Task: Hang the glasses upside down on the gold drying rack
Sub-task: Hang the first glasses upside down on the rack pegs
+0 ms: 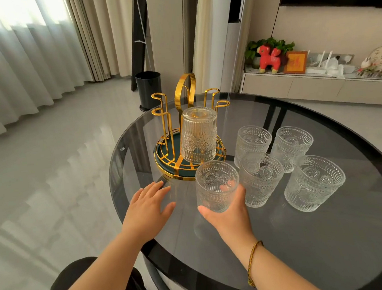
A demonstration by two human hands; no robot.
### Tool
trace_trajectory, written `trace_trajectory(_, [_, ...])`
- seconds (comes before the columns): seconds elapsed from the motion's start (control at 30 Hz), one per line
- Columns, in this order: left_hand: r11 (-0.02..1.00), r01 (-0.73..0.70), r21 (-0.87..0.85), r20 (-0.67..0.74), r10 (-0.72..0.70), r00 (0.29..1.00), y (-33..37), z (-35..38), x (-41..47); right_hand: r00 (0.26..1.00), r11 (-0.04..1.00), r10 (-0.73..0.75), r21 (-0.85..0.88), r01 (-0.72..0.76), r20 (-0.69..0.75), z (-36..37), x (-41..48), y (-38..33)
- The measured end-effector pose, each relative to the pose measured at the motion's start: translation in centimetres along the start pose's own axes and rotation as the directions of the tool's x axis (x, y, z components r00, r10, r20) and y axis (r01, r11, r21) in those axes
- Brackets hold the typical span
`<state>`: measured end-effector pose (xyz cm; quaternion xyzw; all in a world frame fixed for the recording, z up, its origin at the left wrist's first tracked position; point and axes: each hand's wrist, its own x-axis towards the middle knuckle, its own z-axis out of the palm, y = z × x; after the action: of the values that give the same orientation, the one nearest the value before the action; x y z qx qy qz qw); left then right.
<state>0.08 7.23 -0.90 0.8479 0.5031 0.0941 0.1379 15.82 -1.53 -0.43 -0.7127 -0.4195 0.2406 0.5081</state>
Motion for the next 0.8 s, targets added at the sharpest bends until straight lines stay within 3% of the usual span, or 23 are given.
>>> trace_trajectory(0.27, [0.999, 0.003, -0.032, -0.003, -0.003, 1.000, 0.3, -0.2, -0.1, 0.989, 0.979, -0.139, 0.156, 0.129, 0.050, -1.7, -1.8, -2.4])
trace_trajectory(0.43, [0.991, -0.037, -0.131, -0.095, 0.024, 0.995, 0.6, -0.6, -0.2, 0.978, 0.965, -0.207, 0.167, 0.203, 0.007, -4.6, -1.0, -5.5])
trace_trajectory(0.63, [0.987, -0.128, -0.099, -0.145, 0.113, 0.983, 1.9, -0.9, 1.7, 0.978, 0.979, -0.204, -0.002, 0.204, 0.042, -9.8, 1.9, -9.0])
trace_trajectory(0.8, [0.995, -0.097, 0.004, -0.063, 0.097, 0.993, 1.8, -0.7, 3.7, 0.986, 0.970, -0.145, -0.181, 0.159, 0.087, -12.8, 4.8, -11.0])
